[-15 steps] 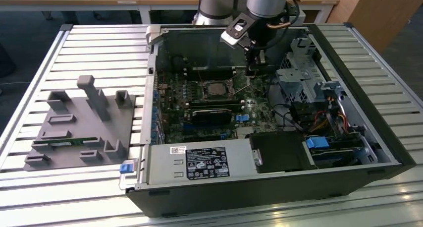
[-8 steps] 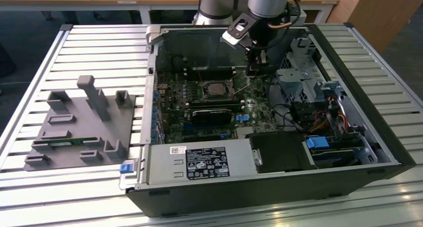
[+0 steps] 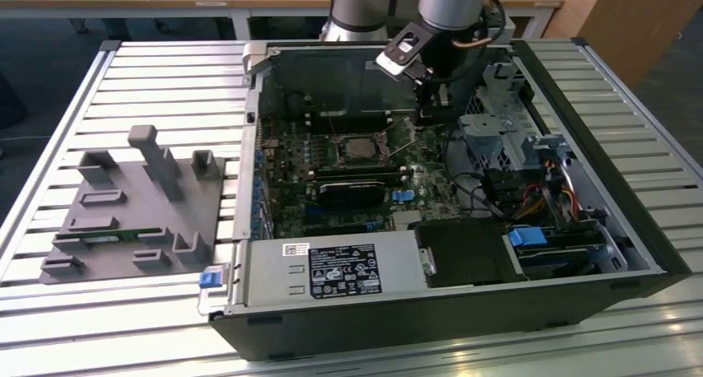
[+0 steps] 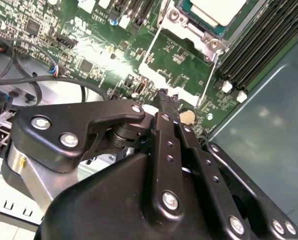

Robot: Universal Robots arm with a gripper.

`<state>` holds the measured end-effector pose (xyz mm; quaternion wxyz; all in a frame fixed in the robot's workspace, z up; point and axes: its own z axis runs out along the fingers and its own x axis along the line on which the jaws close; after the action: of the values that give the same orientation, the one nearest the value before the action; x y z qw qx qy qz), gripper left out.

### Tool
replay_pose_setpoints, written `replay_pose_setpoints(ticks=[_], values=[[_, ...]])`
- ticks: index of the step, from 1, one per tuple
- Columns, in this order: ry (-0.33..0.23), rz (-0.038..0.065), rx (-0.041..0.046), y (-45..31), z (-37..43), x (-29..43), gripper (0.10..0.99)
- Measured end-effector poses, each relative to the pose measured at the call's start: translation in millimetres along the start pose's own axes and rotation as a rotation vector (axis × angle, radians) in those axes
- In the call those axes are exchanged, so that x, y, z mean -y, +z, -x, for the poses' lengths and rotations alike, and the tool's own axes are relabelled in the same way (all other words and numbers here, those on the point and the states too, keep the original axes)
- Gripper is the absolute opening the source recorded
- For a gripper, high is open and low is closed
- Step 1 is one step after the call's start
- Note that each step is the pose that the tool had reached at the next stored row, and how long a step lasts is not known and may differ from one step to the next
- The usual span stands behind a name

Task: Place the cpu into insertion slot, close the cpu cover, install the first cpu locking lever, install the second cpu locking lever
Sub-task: 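Close the cpu cover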

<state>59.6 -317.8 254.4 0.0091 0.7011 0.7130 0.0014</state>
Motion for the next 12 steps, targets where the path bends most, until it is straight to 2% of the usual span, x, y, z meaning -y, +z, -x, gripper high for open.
replay_pose_setpoints(ticks=[5, 12], values=[[0.003, -0.003, 0.0, 2.7, -1.6, -8.5, 0.11], [0.012, -0.005, 0.0003, 10.2, -2.8, -10.3, 0.11]])
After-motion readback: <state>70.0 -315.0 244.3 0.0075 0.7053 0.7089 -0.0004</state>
